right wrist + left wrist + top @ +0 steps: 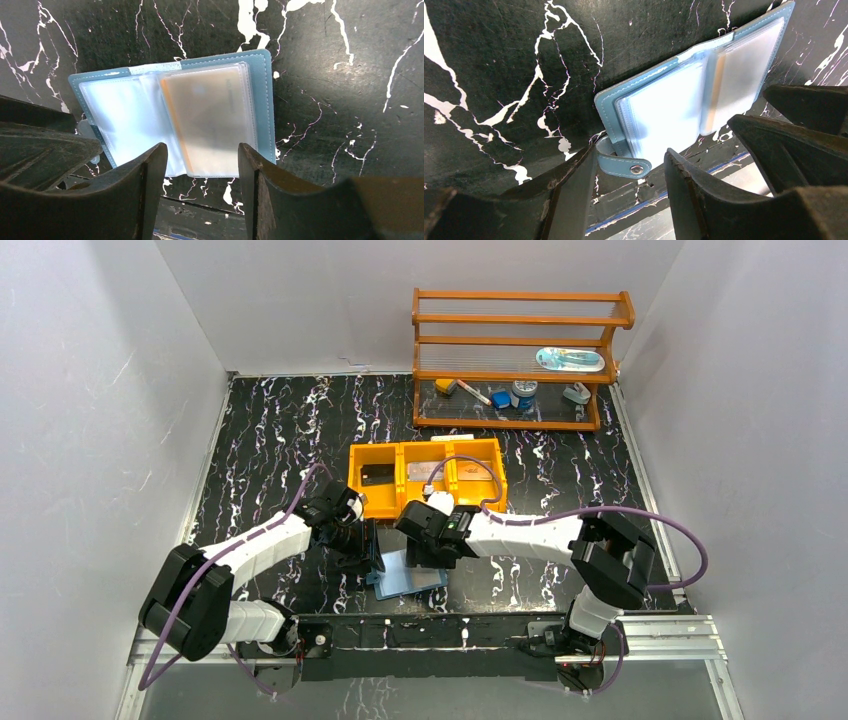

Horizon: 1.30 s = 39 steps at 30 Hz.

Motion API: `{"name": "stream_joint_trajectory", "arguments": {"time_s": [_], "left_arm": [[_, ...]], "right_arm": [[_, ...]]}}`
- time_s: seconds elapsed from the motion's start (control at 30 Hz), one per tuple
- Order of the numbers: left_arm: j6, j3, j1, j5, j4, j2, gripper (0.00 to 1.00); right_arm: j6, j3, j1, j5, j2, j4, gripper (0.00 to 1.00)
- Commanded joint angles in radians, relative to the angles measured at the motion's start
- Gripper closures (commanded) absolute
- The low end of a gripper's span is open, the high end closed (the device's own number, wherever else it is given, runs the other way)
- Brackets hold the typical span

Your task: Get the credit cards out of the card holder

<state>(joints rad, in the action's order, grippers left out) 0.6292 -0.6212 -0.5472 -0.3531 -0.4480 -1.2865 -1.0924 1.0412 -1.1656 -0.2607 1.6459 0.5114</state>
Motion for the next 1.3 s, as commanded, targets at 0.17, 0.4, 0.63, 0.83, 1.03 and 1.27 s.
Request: {"name": "stream_joint_trajectory", "arguments": {"time_s": [0.17,0.4,0.63,0.83,1.03,1.27], "left_arm": [[-0.011,-0.01,-0.002,-0.022,-0.017,0.02,0.5],[-0.014,-0.015,-0.003,-0.029,-0.017,0.006,0.5],[-0.014,-0.014,-0.002,-0.03,-0.016,0.004,0.5],[-0.017,-0.022,-0.003,-0.032,-0.015,-0.006,0.5],[-0.016,-0.022,-0.003,-0.032,-0.015,-0.004,0.5],[-0.014,-0.019,-0.003,-0.035,-0.012,-0.005,0.5]], "right_arm": [[0.014,0.058,-0.004,-0.045,0.031,0.065,0.34],[0.038,0.087,-0.014,-0.04,0.103,0.084,0.33],[0.03,0.142,-0.038,-0.114,0.134,0.153,0.5],[0.02,0.224,-0.072,-0.194,0.145,0.255,0.59],[0.019,0.233,-0.081,-0.188,0.128,0.248,0.53],[0.023,0.212,-0.081,-0.158,0.102,0.195,0.49]]}}
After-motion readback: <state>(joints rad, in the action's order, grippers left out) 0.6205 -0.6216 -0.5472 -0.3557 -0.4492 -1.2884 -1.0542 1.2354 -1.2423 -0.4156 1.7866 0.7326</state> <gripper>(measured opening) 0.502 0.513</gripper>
